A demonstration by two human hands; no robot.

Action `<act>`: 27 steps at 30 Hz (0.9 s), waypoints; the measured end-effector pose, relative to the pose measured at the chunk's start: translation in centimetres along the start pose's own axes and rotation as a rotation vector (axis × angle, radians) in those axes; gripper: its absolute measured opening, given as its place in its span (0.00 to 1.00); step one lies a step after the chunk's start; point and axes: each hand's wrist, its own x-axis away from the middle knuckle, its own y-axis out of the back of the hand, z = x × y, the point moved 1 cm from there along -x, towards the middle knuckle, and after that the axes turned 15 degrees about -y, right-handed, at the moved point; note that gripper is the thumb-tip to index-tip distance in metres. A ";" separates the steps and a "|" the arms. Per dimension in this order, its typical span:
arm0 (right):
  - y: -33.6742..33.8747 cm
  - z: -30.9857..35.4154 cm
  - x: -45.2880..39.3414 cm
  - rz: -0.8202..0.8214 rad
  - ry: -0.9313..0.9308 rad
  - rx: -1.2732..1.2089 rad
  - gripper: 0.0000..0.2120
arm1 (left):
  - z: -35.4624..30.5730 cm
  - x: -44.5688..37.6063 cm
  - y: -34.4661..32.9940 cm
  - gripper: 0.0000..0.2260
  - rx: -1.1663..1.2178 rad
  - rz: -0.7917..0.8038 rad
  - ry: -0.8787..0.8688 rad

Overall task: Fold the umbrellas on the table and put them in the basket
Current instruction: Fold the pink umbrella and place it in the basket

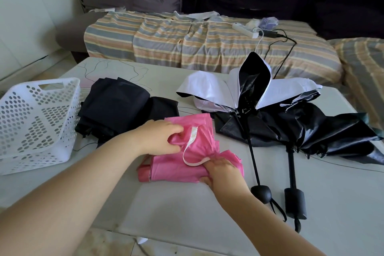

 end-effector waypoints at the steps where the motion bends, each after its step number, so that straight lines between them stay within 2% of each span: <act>1: 0.0 0.0 0.0 0.003 0.003 0.003 0.18 | 0.1 -0.2 0.2 0.08 0.031 -0.006 -0.002; 6: -0.2 -0.1 -0.1 0.001 0.005 0.006 0.17 | 1.5 -0.2 0.9 0.12 0.244 -0.127 0.081; 9: -0.1 -0.1 -0.1 -0.015 0.026 0.002 0.19 | 1.4 0.2 0.8 0.07 0.467 -0.337 0.171; 12: -0.1 -0.1 -0.1 -0.026 0.037 0.001 0.20 | 1.3 1.1 1.0 0.06 0.606 -0.540 0.282; 13: -0.2 -0.1 -0.1 -0.028 0.037 0.001 0.20 | 1.4 1.4 0.9 0.06 0.614 -0.544 0.304; 16: -0.2 -0.1 -0.1 -0.030 0.030 -0.002 0.20 | 1.0 2.2 0.1 0.05 0.690 -0.426 0.352; 18: -0.3 -0.2 0.0 -0.043 0.032 -0.012 0.19 | 0.3 2.4 -0.5 0.10 0.760 -0.389 0.391; 20: -0.3 -0.1 0.0 -0.050 0.037 -0.018 0.19 | -0.4 2.2 -0.8 0.15 0.804 -0.420 0.409; 24: -0.4 -0.2 -0.1 -0.066 0.048 -0.012 0.20 | -1.5 1.6 -0.6 0.14 0.825 -0.479 0.407; 27: -0.6 -0.3 -0.2 -0.076 0.059 -0.010 0.20 | -1.8 1.1 -0.8 0.19 0.854 -0.497 0.387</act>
